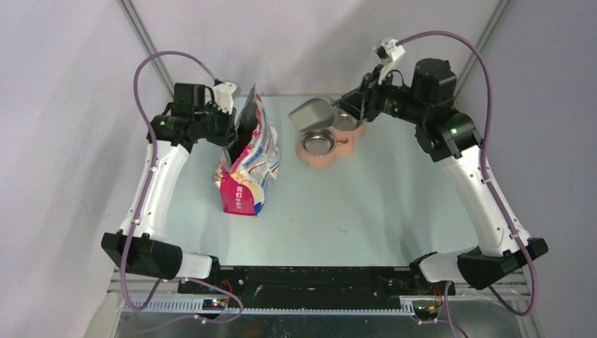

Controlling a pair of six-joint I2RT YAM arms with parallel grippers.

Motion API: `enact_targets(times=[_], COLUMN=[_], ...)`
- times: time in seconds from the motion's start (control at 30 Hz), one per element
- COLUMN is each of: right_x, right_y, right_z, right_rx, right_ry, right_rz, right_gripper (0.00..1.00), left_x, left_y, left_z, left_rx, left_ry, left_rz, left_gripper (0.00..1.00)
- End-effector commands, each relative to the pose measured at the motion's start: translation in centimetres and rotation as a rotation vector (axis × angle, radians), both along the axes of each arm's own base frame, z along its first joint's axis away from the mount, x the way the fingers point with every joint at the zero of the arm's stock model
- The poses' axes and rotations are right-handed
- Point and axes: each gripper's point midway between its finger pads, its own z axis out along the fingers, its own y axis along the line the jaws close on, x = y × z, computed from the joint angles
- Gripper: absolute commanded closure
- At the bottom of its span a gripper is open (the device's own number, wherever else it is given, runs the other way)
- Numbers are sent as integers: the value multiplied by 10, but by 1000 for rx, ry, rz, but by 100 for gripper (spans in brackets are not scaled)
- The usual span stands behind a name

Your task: Serve the pet food

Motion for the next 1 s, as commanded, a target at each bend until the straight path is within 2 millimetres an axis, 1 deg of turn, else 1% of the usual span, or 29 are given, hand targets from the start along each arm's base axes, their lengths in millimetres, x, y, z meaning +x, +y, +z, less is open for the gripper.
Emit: enact_targets(times=[0.0,0.03,0.07,0.1,0.13,0.17,0.2,0.23,0.27,0.3,0.33,0.37,0.4,0.47,0.53,0.57,0.6,0.63,0.67,0.7,0.73,0.77,0.8,0.83,0.87,0.9,0.93,0.97], right_x=[6,0,4,-2,2,-2,1,2,4,4,6,7,7,8,11,12,13,14,14,13,12,9,8,5,1,0,-3,-4], right_y=[34,47,55,67,74,84,94,98,104,107,110,112,113,114,113,114,114,113,112,110,108,105,103,100,96,94,90,88], right_z=[30,30,31,30,31,29,26,22,19,15,11,7,5,0,1,7,9,16,17,20,19,18,16,12,14,7,9,5], right_rx=[10,-6,-13,-24,-30,-37,-44,-52,-63,-74,-83,-93,-99,-114,-114,-106,-106,-102,-107,-107,-114,-125,-134,-146,-147,-162,-164,-174], right_ry=[-116,-137,-149,-161,-167,-166,-161,-154,-154,-145,-138,-128,-128,-122,-130,-145,-154,-169,-177,-185,-182,-192,-194,-195,-201,-194,-198,-196], right_rz=[49,84,89,120,121,139,138,136,133,130,126,124,126,123,115,112,111,102,100,96,95,95,94,93,91,92,88,88], right_gripper=[100,100,100,100,100,100,100,100,100,100,100,100,100,100,100,100,100,100,100,100,100,100,100,100,100,100,100,100], left_x=[-17,-20,-24,-28,-33,-36,-40,-42,-47,-49,-54,-57,-62,-65,-62,-60,-53,-49,-42,-38,-37,-34,-34,-30,-28,-23,-19,-9], left_y=[-45,-49,-51,-55,-57,-59,-59,-59,-60,-61,-63,-64,-65,-66,-62,-59,-48,-41,-27,-14,-7,8,17,30,36,45,48,53], left_z=[54,56,59,59,62,61,68,66,71,71,76,76,80,75,71,71,72,75,84,88,100,106,116,117,122,116,117,102], left_rx=[-118,-134,-148,-163,-174,-183,-199,-208,-227,-237,-261,-269,-283,-287,-271,-268,-233,-227,-187,-147,-131,-91,-75,-37,-26,8,17,44], left_ry=[-215,-223,-227,-224,-233,-229,-250,-246,-259,-256,-265,-263,-271,-264,-265,-263,-283,-288,-326,-349,-386,-413,-442,-454,-464,-442,-436,-380], left_rz=[-177,-185,-186,-205,-212,-218,-211,-208,-204,-203,-207,-212,-221,-219,-189,-164,-96,-39,41,102,134,206,251,317,343,384,399,414], left_gripper=[100,100,100,100,100,100,100,100,100,100,100,100,100,100,100,100,100,100,94,87,66,57,42,36,28,23,22,20])
